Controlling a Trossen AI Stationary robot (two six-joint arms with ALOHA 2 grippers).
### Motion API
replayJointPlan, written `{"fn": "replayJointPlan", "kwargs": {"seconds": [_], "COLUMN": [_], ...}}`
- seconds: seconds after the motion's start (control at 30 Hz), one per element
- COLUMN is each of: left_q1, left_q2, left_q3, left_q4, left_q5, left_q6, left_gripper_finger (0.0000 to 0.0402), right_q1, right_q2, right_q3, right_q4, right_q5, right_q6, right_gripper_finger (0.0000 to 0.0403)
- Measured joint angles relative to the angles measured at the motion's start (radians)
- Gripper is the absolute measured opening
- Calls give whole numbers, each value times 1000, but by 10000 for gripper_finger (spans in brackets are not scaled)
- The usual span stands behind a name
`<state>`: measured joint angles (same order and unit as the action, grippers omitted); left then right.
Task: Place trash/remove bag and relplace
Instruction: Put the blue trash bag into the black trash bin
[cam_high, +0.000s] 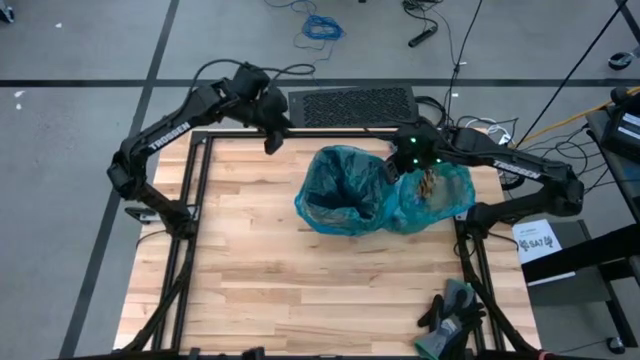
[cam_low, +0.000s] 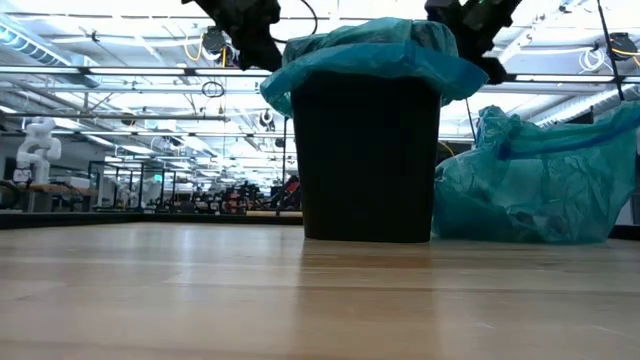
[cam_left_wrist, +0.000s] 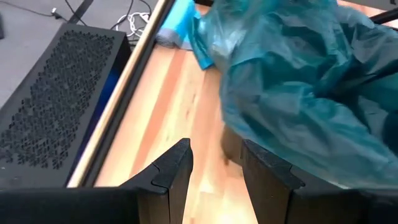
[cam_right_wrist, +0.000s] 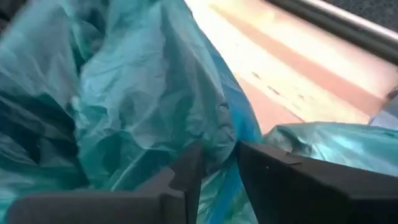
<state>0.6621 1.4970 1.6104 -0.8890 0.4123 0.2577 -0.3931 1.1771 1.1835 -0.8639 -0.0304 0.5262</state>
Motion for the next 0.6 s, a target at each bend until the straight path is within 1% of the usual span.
{"fn": "replayJointPlan", "kwargs": {"seconds": [0.07, 0.2, 0.23, 0.4, 0.6], "left_q1": [23, 50, 53, 58, 58], "left_q2": [6, 21, 23, 41, 58], "left_q3": [0, 0, 0, 0, 0], "left_q4": [1, 10, 13, 16, 17], "left_q5": [7, 7, 7, 7, 8], "left_q6": [15, 21, 29, 85, 126], "left_gripper_finger": [141, 141, 141, 141, 141], "right_q1": [-13, -41, -49, -83, -84], "right_q2": [23, 53, 57, 58, 58], "right_q3": [0, 3, 3, 0, -2], "right_q4": [0, 53, 68, 87, 117], "right_q5": [-4, 1, 1, -2, -25], "right_q6": [-22, -54, -58, -51, -28], "right_gripper_finger": [78, 17, 9, 8, 3]}}
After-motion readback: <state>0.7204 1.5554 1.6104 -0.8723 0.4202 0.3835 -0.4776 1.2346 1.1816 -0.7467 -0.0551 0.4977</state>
